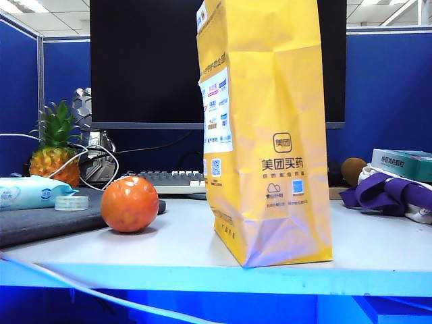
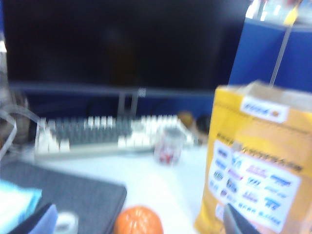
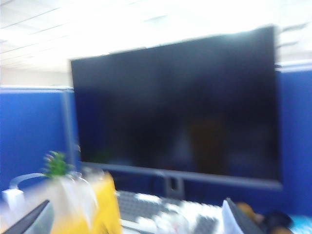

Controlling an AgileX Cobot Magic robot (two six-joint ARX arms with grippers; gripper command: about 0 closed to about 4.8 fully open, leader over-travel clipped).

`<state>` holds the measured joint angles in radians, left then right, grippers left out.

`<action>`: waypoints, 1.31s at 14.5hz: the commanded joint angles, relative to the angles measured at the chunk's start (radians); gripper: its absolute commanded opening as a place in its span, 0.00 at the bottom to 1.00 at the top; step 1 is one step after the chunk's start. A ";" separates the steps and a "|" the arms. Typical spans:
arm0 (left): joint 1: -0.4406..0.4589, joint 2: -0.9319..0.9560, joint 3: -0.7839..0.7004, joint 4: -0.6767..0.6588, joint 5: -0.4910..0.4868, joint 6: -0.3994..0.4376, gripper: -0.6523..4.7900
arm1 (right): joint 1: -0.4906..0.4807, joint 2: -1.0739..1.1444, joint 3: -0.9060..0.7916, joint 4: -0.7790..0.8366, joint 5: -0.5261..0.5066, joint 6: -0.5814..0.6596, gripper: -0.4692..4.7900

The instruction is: Pick up the orange and throw it into the yellow paper bag.

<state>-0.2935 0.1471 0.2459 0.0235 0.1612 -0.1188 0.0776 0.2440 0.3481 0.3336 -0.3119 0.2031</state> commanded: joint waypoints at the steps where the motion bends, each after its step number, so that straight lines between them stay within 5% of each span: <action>1: 0.001 0.257 0.121 0.000 0.034 0.106 1.00 | 0.001 0.151 0.216 -0.106 -0.085 0.023 1.00; 6: 0.001 0.735 0.484 -0.192 0.158 0.238 1.00 | 0.001 0.456 0.513 -0.412 -0.334 0.052 1.00; 9: 0.001 0.979 0.698 -0.363 0.163 0.327 1.00 | 0.003 0.579 0.634 -0.455 -0.519 0.055 1.00; 14: 0.001 1.244 0.875 -0.449 0.086 0.356 1.00 | 0.097 0.643 0.691 -0.473 -0.563 0.054 1.00; 19: -0.014 1.419 0.890 -0.478 0.088 0.356 1.00 | 0.164 0.721 0.691 -0.470 -0.559 0.030 1.00</action>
<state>-0.3016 1.5524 1.1324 -0.4526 0.2489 0.2325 0.2337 0.9585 1.0351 -0.1482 -0.8650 0.2420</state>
